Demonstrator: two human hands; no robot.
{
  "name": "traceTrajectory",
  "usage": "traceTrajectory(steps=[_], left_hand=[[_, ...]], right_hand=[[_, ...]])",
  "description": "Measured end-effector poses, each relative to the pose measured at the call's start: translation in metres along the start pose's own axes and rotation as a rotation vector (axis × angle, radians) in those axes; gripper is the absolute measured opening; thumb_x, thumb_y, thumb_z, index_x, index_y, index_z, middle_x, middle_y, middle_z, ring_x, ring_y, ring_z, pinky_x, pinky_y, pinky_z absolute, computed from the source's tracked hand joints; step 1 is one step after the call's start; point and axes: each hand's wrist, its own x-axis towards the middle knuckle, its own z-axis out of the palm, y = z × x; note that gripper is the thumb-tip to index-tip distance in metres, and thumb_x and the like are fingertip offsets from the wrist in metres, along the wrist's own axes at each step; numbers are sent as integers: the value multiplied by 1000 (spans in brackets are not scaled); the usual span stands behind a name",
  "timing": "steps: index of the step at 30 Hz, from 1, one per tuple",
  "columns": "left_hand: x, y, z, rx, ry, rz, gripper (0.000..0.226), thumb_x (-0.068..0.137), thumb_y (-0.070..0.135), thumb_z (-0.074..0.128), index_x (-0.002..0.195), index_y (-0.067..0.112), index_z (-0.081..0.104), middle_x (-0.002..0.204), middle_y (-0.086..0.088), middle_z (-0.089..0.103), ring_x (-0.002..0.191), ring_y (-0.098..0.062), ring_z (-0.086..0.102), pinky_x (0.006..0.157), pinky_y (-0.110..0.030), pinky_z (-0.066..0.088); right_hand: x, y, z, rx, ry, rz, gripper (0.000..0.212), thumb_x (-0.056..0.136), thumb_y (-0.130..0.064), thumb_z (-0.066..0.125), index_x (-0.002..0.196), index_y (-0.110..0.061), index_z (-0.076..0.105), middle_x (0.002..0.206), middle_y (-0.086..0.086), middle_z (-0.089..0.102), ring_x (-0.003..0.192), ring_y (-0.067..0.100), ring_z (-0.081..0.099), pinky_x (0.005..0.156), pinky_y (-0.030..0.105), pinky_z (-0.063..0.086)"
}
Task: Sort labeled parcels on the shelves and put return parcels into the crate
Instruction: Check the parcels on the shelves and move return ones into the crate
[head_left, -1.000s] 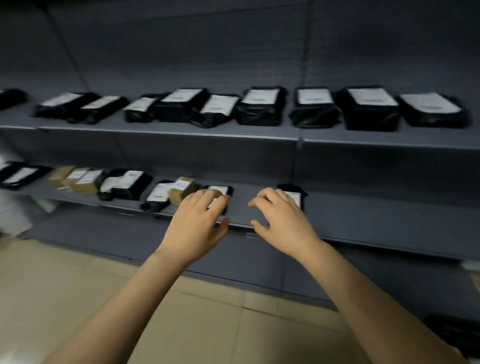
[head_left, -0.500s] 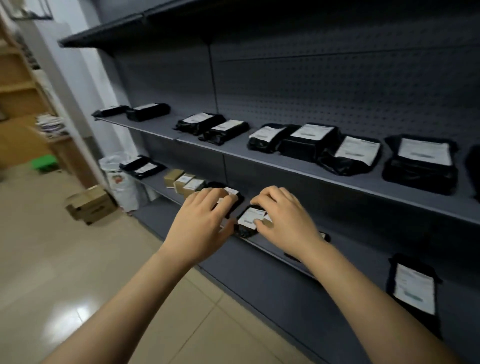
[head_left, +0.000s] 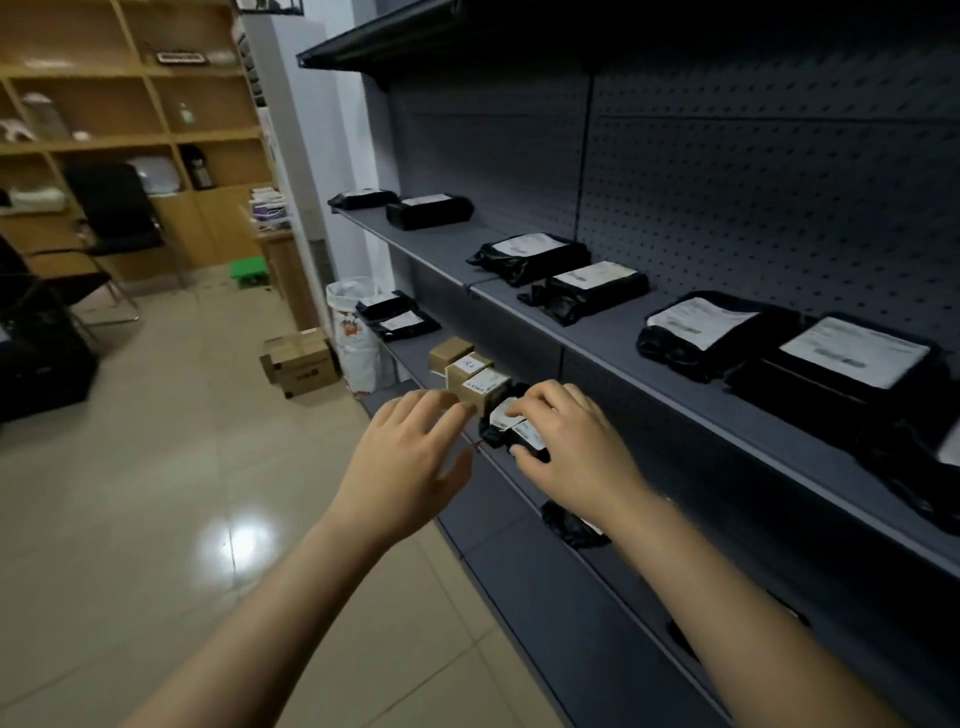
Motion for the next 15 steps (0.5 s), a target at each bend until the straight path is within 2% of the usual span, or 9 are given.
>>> traceTrajectory(steps=[7,15], left_hand=[[11,-84,32,20,-11,-67,41,82,28,68,119,13,58,112,-7,60,102,-27,58,83,-39,50],[33,-232,59,79,-36,-61,41,81,29,71,118,14,60,113,-5,59,101,-26,57,82,-36,49]], right_hand=[[84,-7,57,40,-30,-65,32,87,-23,66,118,-18,60,115,-3,52,109,18,47,96,30,37],[213,-47,130,54,3,-79,32,87,-23,66,117,-17,60,113,-2,53,108,18,47,94,33,41]])
